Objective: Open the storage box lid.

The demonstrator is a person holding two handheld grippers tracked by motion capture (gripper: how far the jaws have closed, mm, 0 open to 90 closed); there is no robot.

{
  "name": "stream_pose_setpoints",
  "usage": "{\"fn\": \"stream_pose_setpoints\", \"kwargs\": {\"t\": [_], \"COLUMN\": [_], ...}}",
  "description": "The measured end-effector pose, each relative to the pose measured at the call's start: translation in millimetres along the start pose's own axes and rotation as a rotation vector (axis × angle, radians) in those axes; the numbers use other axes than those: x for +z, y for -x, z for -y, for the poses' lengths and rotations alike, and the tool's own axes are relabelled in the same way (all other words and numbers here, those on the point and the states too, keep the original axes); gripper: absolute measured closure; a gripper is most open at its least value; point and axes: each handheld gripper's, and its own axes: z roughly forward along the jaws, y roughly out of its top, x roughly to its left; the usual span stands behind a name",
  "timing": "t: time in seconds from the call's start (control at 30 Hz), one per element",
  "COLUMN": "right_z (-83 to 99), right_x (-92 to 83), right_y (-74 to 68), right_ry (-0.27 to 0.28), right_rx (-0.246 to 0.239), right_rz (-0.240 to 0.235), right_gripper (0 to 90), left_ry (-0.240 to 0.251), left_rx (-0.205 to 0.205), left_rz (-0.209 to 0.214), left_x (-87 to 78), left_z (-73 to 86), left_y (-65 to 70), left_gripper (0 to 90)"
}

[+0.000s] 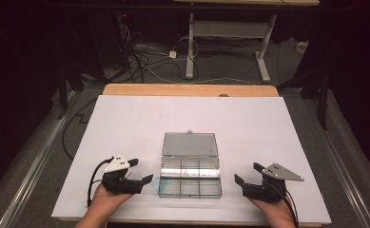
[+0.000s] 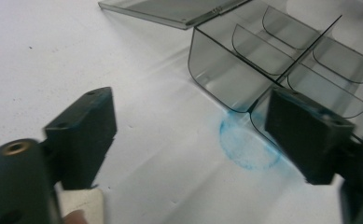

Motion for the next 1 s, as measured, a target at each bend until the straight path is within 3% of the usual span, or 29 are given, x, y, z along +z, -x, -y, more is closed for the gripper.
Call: {"fn": "stream_pose_setpoints", "kwargs": {"t": [0.1, 0.13, 0.4, 0.67, 1.0], "right_z": [-0.1, -0.6, -0.5, -1.6, 5.9], "right_x": [-4.9, -6.3, -10.0, -10.9, -16.9], "right_y": [0.0, -0.3, -2.7, -0.8, -1.4], "right_ry": [0.025, 0.032, 0.027, 0.043, 0.031], "right_rx": [-0.002, -0.001, -0.03, -0.028, -0.036], "right_rz": [0.007, 0.011, 0.051, 0.066, 0.081], "right_gripper": [3.5, 0.1, 0.1, 0.0, 0.1], "left_ry": [-0.012, -0.007, 0.015, -0.003, 0.012], "left_rx": [-0.008, -0.011, -0.024, 0.019, -0.001], "left_rz": [0.0, -0.001, -0.025, -0.025, -0.04], "left_x": [1.4, 1.2, -3.7, -3.0, -10.3], "left_z": [-0.8, -0.8, -2.4, -3.5, -4.5], "left_y": [-1.2, -1.7, -3.8, 2.4, -4.0], "left_gripper": [0.0, 0.0, 0.0, 0.0, 0.0]}}
